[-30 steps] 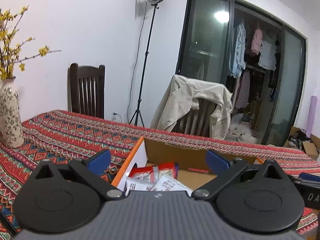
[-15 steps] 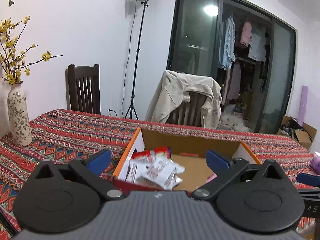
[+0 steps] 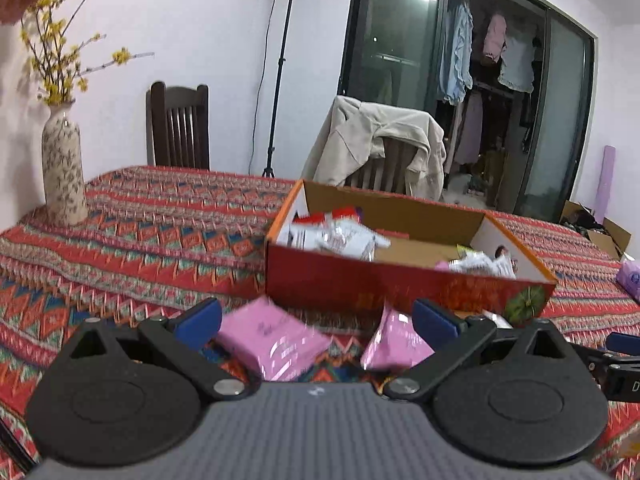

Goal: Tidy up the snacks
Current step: 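Move both open grippers back toward the snack pile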

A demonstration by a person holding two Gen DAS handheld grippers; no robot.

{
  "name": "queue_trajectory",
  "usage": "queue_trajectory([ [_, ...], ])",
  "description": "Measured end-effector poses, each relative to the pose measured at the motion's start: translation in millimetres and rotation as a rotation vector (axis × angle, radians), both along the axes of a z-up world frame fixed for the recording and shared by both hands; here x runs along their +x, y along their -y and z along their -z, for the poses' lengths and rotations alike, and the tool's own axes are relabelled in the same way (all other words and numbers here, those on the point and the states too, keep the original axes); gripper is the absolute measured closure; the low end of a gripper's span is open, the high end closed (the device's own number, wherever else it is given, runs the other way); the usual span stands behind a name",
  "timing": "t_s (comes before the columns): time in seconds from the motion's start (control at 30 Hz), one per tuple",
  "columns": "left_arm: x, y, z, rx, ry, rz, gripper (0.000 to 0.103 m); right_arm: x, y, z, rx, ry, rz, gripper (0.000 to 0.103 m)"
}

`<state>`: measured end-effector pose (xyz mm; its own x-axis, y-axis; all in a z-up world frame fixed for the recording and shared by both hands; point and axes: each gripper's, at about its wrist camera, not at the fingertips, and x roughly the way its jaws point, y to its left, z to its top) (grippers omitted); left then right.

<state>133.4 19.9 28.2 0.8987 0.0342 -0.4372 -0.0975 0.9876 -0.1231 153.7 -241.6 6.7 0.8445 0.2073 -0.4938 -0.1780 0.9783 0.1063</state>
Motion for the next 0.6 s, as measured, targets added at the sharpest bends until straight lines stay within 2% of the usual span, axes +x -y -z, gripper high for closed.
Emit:
queue_trajectory([
  [0.17,4.6,-2.3,18.0,0.045,-0.029,-0.043,0.0,-4.4,-1.8,11.4,-0.016,-0.038,-0.003,0.0],
  [0.37,5.4,-9.9,24.1,0.011,-0.013,-0.041,0.0,-0.7,1.1,20.4,-0.018,-0.074,0.012,0.0],
  [0.6,9.4,-16.6,26.7,-0.019,-0.034,-0.058,0.0,10.1,-3.6,24.1,-0.048,-0.094,0.006,0.0],
])
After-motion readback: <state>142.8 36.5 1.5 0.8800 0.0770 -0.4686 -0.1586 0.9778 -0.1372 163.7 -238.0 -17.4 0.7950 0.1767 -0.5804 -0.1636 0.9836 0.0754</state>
